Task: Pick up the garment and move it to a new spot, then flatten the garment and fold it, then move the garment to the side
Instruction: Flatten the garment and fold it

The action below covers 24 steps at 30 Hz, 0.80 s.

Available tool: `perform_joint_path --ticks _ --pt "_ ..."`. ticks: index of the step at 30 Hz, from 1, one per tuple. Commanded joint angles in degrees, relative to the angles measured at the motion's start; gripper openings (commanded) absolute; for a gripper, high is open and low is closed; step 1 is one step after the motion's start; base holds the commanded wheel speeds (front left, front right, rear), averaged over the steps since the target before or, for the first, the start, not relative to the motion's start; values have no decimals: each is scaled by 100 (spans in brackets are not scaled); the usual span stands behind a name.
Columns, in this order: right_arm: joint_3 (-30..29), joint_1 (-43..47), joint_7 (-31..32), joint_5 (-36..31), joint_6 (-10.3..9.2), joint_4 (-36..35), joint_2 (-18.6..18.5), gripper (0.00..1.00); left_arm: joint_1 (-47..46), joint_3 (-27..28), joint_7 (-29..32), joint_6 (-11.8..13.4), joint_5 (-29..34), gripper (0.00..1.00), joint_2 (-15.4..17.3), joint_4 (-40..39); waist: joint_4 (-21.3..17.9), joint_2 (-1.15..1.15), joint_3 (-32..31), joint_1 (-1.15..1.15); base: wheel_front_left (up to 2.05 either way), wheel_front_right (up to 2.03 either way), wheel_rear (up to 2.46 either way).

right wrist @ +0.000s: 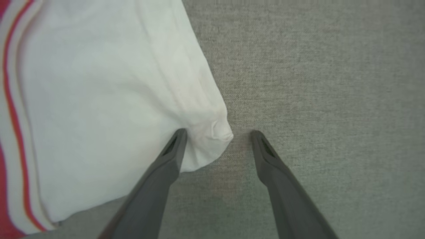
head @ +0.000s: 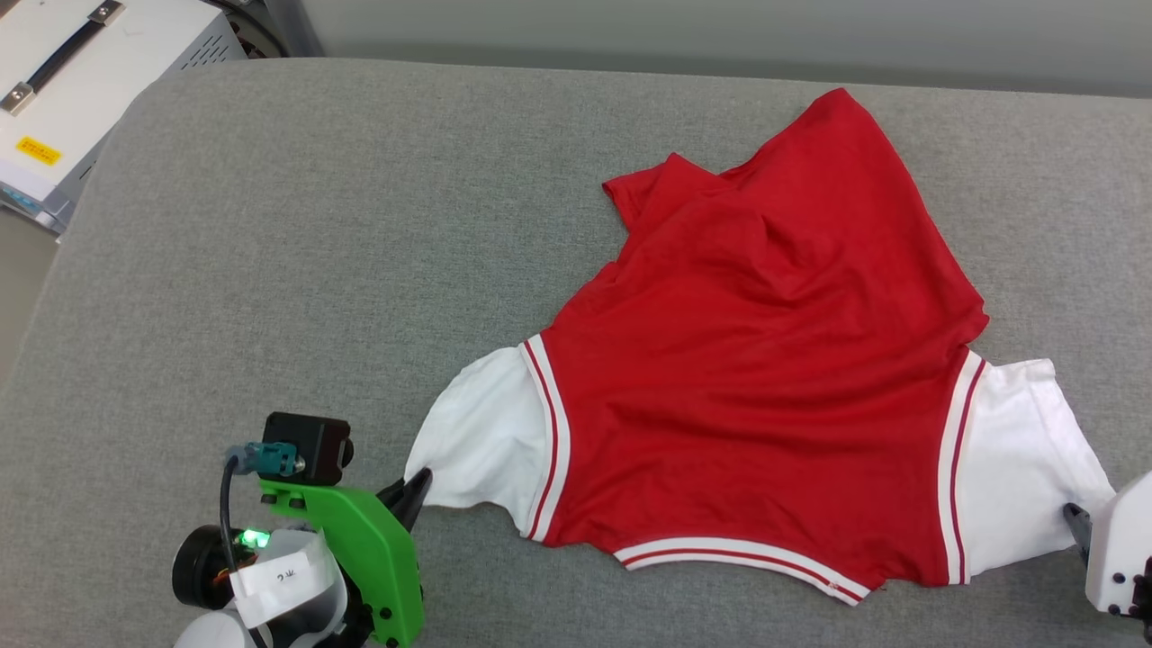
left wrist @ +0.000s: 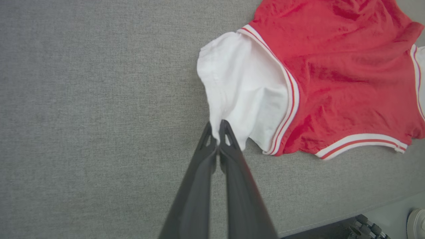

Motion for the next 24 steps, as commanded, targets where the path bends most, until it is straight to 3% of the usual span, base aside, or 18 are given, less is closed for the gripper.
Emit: perform_joint_path --ticks 1,3,4,5,14,24 --pt "133 -27 0 13 -2 179 95 100 -24 -2 -1 33 9 0 42 -9 1 69 16 0 0 0 0" --pt "237 -12 7 41 -2 314 96 100 -48 6 -6 33 -1 0 48 3 -4 69 28 0 0 0 0" --pt "274 -16 3 91 -2 375 109 9 -61 14 -15 35 -1 0 53 14 -8 69 26 0 0 0 0" --pt "297 -22 -12 127 -2 409 110 0 -69 21 -23 38 -3 0 55 23 -12 69 21 0 0 0 0" --pt "226 -241 -531 439 -2 -15 -163 0 -105 151 -272 3 -75 0 72 46 -105 69 -313 0 0 0 0" --pt "176 -651 -552 1167 -2 -973 -919 0 -328 530 -701 -46 -104 0 225 -245 -293 69 -939 0 0 0 0"
